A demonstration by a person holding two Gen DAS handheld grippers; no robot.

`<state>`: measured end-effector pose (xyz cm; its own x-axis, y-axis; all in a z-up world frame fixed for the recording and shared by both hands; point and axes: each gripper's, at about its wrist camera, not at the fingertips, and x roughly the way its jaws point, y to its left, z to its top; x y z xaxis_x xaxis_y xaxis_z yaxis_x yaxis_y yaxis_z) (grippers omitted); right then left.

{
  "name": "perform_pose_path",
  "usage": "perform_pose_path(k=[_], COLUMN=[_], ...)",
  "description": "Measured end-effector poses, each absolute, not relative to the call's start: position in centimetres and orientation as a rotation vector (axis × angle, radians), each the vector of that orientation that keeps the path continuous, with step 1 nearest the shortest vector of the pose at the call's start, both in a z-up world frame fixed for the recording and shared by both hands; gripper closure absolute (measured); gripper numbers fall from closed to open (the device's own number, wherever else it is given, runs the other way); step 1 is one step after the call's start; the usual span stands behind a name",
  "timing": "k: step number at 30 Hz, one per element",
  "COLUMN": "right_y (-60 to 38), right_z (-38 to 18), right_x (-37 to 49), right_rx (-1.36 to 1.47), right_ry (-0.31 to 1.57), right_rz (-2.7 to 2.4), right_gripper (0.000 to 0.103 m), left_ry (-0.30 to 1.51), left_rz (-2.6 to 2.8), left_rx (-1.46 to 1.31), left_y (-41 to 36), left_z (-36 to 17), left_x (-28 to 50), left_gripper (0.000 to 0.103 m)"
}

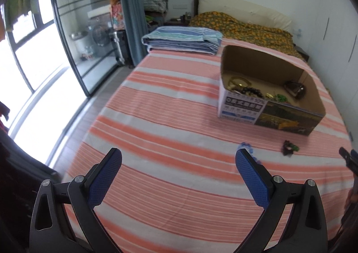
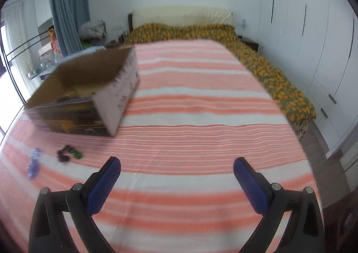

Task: Organize jewelry
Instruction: 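Reposition both tools toward the blue crystal bracelet and dark charm, then grasp the blue crystal bracelet with the left tool while the right tool grasps the dark charm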

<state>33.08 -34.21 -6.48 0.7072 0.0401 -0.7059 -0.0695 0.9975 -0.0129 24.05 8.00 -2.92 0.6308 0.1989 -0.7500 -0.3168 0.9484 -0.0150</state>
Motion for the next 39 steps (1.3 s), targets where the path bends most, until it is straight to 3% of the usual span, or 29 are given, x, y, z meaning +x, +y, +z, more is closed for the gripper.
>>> perform_pose_path(k=[11,17,28,34,37,38,39], right_y=[-30.1,-29.7,-25.3,-23.1,-21.6,-20.8,-20.3], right_z=[-3.0,-4.2,-8.7,-10.3,-11.0,-11.4,-11.6], right_x=[27.8,27.9,31.1,33.2,34.5,35.2,35.7], right_rx=[-0.167,-0.113,-0.103,-0.107,-0.116,-0.112,-0.101], right_ry=[0.697,0.736,0.853,0.907,0.923,0.938,0.948], right_rz=[0.097,0.117,0.266,0.376,0.449,0.481,0.503], right_gripper=[0.0,0.0,0.002,0.027,0.036,0.045,0.054], left_ry=[0.854,0.878,0.949,0.994,0.988,0.974,0.963], left_rz=[0.151,0.164,0.033,0.012,0.008,0.006,-0.025], left_rx=[-0.214,-0.078,-0.133,-0.024,0.021,0.028,0.015], left_y=[5.6,4.2,2.9,0.0,-0.9,-1.1,-1.1], left_z=[-4.6,-4.7,-9.3,-12.9,-13.5,-13.4,-13.2], left_x=[24.8,25.7,28.5,30.9,31.2,31.2,31.1], left_gripper=[0.002,0.0,0.001,0.005,0.018,0.026,0.044])
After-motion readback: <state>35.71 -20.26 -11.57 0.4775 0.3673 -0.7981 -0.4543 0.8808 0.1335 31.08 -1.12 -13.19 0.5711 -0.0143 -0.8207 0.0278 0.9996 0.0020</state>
